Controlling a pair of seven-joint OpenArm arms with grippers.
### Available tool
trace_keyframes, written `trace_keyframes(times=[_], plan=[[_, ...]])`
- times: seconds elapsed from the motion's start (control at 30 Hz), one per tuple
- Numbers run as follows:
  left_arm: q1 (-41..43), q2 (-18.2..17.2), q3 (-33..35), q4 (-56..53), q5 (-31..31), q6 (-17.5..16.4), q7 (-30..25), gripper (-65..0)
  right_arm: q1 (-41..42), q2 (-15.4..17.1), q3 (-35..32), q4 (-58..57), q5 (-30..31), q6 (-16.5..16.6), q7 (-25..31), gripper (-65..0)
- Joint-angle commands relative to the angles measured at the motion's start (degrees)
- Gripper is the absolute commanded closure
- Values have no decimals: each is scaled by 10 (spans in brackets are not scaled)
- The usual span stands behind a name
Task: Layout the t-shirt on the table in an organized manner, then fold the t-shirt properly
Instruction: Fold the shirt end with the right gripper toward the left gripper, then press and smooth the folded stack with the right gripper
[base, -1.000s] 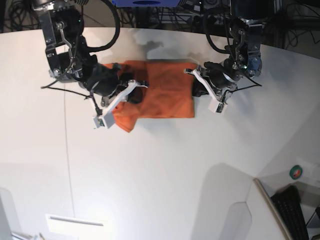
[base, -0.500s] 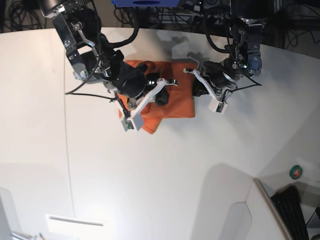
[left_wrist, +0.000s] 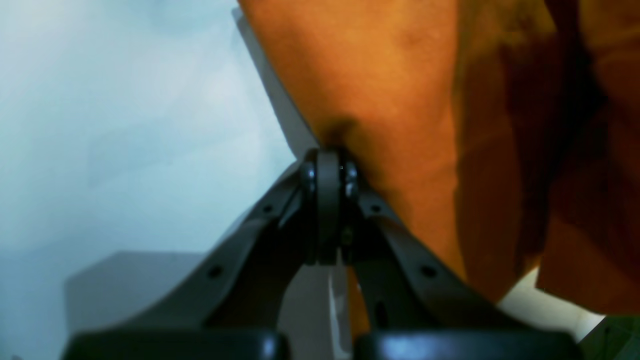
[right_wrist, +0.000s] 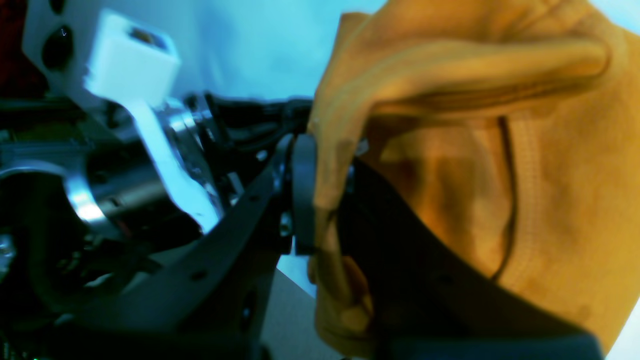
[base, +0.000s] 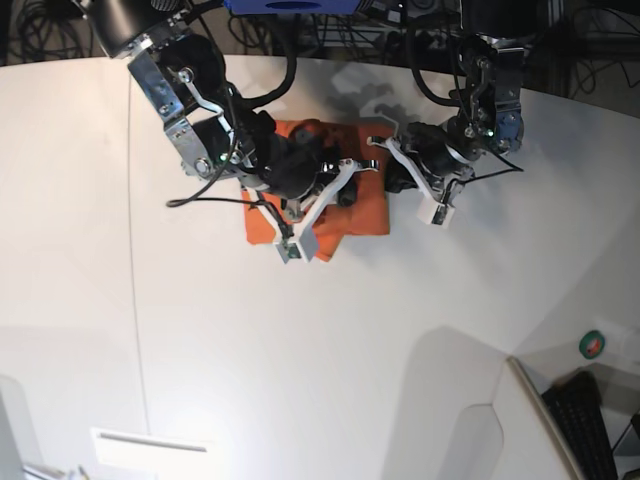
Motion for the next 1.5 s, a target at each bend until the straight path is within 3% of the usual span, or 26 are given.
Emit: trace_keyframes(times=[0.0,0.3,0.57,0.7,0.77,0.87,1.07,1.27,1.33,1.47], plan=[[-3,-4,-5,8,-4,-3,-3,0,10,-4,0,9,7,5,19,0],[18,-24,-14,42,-8,-3,-3,0,19,-3,-24,-28,8,5,27,0],[127,-50,-111,176,-9,-5,-2,0,23,-11,-31,-52,8,5,27,0],[181,-60,-197,197,-11,-6,-2,0,23,-11,-32,-52,8,5,27,-296],[200,-60,-248,195,-36,-23,-2,0,23,-13,-32,-50,8,5,28,-380],[230,-71,-315,192,-96,-80,-2,0,32,-22,-32,-51,7,5,40,-381],[256,-85,-358,164,-141,-80,-2,0,66,-40,-54,-75,7,5,44,-381],[252,-84,-362,145,-142,-80,-2,0,130,-78,-184,-135,7,5,53,-374],[252,-84,-362,144,-142,-80,-2,0,145,-73,-214,-105,7,5,68,-353],[255,-84,-364,144,-142,-80,-3,0,140,-1,-213,12,10,4,70,-246]])
